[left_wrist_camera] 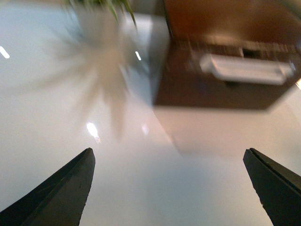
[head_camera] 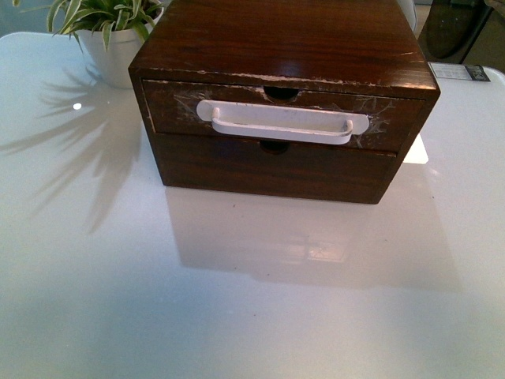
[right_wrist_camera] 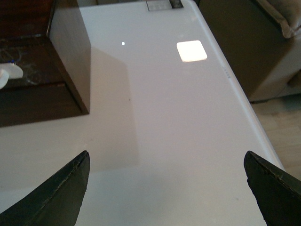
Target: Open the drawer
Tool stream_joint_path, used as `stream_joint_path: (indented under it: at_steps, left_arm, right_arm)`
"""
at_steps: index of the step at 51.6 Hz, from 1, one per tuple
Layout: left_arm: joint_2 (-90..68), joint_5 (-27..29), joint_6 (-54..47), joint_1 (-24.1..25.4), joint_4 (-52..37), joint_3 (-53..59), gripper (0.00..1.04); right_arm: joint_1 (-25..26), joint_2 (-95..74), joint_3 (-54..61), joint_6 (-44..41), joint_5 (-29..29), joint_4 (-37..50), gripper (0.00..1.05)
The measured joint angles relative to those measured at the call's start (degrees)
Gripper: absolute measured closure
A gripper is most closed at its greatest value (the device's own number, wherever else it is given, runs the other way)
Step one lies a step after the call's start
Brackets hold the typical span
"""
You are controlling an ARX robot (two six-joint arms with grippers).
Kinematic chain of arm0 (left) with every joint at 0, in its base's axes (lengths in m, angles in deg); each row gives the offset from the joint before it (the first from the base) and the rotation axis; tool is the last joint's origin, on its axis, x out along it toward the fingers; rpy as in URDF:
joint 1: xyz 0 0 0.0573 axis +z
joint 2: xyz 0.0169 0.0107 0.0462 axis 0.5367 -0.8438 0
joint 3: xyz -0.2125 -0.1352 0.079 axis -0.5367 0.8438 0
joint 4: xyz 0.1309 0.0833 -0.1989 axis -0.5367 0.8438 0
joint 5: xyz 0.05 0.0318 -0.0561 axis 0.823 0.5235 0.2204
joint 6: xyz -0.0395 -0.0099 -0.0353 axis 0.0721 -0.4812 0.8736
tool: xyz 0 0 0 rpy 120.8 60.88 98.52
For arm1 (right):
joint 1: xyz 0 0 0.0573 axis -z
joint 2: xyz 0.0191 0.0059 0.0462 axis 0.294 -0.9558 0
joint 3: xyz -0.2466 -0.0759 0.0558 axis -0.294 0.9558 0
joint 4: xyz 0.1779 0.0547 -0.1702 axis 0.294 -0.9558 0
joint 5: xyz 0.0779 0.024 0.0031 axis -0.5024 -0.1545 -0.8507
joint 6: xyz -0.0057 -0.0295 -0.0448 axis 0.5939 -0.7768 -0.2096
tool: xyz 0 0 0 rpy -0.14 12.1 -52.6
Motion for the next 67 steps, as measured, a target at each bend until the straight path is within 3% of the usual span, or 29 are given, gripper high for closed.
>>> stream_joint_path:
  at_steps: [5, 11, 25, 44, 67]
  left_arm:
    - [-4.3, -1.3, -0.1, -1.4, 0.3, -0.5, 0.08]
    - [-11.1, -1.2, -3.8, -4.1, -5.9, -3.0, 0.08]
    - [-32.4, -2.1, -16.1, -12.7, -27.1, -5.7, 0.08]
    - [-58.1, -4.9, -33.2, -20.2, -48.4, -11.2, 0.08]
    - [-75.9, -9.2, -46.6, -24.4, -51.2, -20.6, 0.08]
  right_arm:
    - [3.8, -4.2, -1.1, -3.3, -2.7, 6.2, 0.09]
    - [5.9, -14.0, -2.6, -13.4, -4.3, 17.7, 0.09]
    - [-2.6, -35.2, -5.7, -38.8, -8.1, 35.3, 0.09]
    - [-6.5, -52.5, -12.8, -54.7, -13.4, 40.6, 0.09]
    - [-12.9, -64.2, -17.0, -64.7, -19.0, 39.2, 0.09]
